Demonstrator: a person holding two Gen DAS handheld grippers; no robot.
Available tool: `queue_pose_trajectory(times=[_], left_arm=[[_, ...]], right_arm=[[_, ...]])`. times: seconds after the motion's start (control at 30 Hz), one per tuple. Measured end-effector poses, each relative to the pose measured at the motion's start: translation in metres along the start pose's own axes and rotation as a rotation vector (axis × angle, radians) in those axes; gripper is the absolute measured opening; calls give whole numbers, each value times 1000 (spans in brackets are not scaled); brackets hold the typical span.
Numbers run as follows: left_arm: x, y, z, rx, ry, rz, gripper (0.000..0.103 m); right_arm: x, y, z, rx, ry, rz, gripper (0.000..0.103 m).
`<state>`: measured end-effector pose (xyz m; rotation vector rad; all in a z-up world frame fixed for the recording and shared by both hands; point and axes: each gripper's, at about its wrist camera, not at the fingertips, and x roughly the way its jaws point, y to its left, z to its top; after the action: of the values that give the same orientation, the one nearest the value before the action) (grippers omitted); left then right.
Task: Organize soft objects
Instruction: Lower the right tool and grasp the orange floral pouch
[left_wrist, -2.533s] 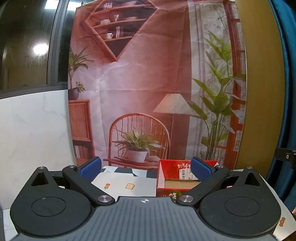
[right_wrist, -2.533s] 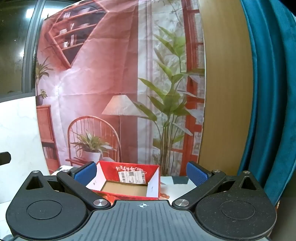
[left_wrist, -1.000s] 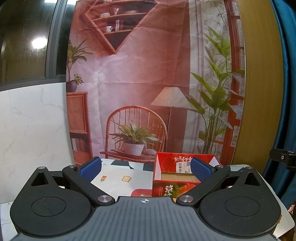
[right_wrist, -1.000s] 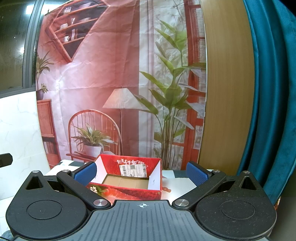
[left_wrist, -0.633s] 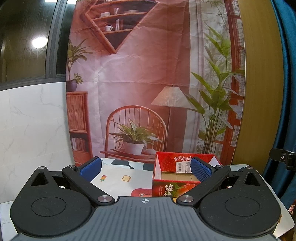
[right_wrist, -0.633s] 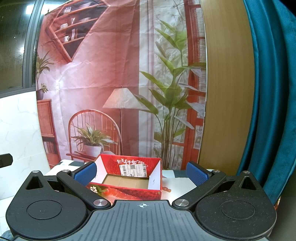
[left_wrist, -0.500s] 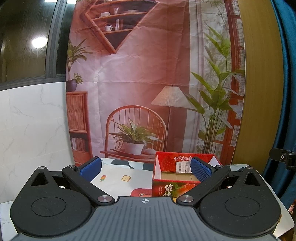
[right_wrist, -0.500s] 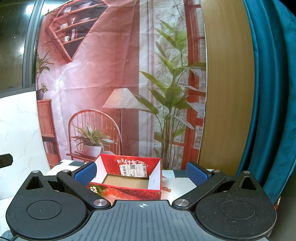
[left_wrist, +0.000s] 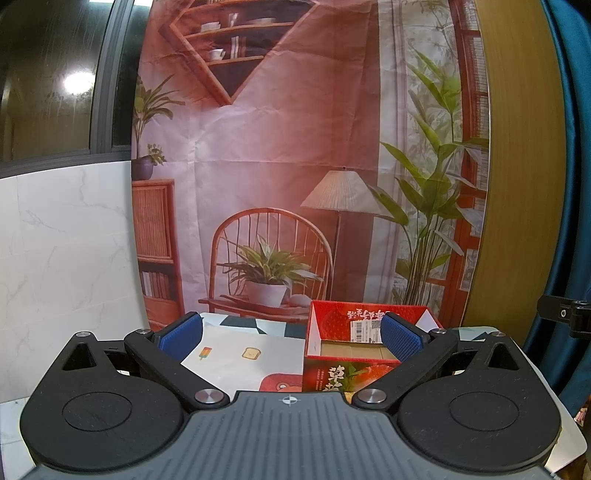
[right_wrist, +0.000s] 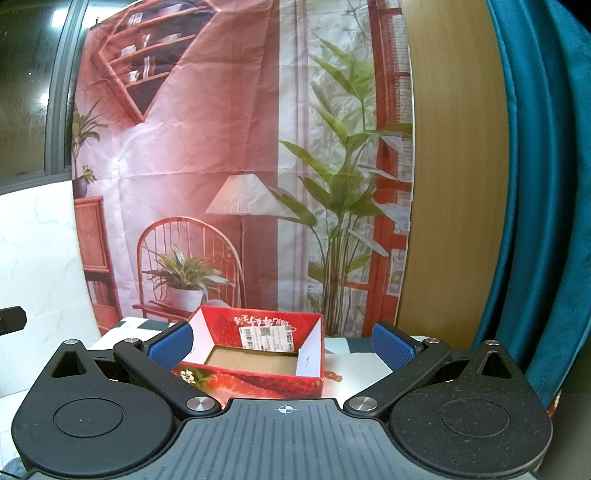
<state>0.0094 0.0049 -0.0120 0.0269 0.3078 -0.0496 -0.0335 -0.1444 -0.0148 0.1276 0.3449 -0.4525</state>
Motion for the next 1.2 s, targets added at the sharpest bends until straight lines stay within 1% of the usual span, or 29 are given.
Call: queue_pose_trajectory(times=[0.27,0.43,0.6,0.73,0.93,1.07,1.2], left_arm=[[7,0,-7,-9,17,1,103],[21,3,-17,-23,62,7,103],[41,4,-29,-18,107,31,103],[61,9,-40,-28,165,31,103],[90,19,-65,-44,242,10,103],[108,23,-83,-64,289,-33,103],[126,23,-99,-61,333,-41,103]], right_arm=[[3,-1,-6,7,-3,10,103],[15,-4,-22,48,4,37,103],[32,-4,-41,96,35,75,103],[47,1,-58,109,52,94,103],[74,11,-83,86,119,93,103],[93,15,-102,86,204,125,103],[111,24,-119,57,273,118,103]])
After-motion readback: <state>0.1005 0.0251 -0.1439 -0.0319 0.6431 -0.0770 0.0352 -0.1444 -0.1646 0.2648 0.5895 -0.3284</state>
